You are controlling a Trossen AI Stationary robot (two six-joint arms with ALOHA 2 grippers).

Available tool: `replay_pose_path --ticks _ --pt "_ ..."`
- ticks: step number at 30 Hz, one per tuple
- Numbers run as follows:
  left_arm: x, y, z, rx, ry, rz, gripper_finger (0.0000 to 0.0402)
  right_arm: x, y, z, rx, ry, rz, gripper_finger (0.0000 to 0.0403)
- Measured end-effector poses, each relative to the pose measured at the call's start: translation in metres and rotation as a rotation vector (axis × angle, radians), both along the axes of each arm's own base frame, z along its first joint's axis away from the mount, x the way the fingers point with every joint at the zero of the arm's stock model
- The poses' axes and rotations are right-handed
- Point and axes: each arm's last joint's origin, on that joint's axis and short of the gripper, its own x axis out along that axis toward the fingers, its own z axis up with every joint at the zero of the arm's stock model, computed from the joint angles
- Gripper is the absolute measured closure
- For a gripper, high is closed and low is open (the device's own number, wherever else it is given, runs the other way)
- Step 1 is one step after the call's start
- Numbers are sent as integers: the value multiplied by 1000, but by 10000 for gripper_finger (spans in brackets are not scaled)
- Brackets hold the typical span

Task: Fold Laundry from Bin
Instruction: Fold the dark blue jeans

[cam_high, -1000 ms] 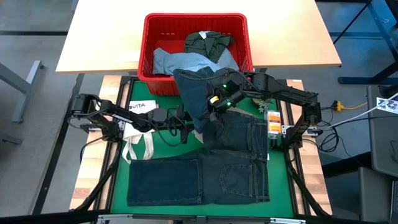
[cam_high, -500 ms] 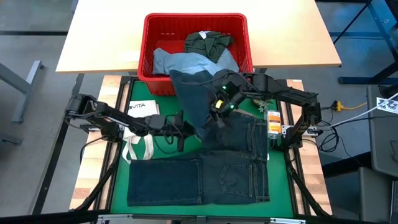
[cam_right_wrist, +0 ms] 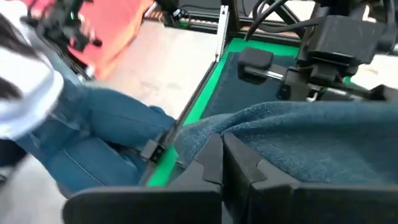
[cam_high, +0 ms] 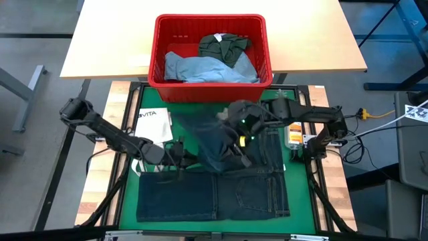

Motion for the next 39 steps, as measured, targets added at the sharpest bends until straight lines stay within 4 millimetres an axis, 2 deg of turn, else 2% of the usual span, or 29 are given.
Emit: replay_pose_path --ticks 4,8,13,20,27,30,35,39 --pt "-6 -8 -7 -13 67 -15 401 12 10 -12 -144 7 43 402" --pt "-9 -9 -15 -22 142 -12 393 29 5 -32 -208 53 58 402" --pt "-12 -10 -19 -35 192 -30 364 43 -26 -59 -221 125 8 402" --pt "-12 -10 -19 -39 192 -33 293 48 -80 -88 -201 199 -105 402" --pt "-12 -12 -20 -61 213 -113 225 57 -114 -116 -204 239 -182 384" --pt "-12 -15 -20 -83 229 -184 215 60 -121 -125 -246 268 -235 379" --pt "-13 -16 -20 -99 240 -236 216 61 -121 -127 -267 295 -292 376" --pt "-13 -16 -20 -100 241 -240 217 62 -119 -127 -271 298 -288 351"
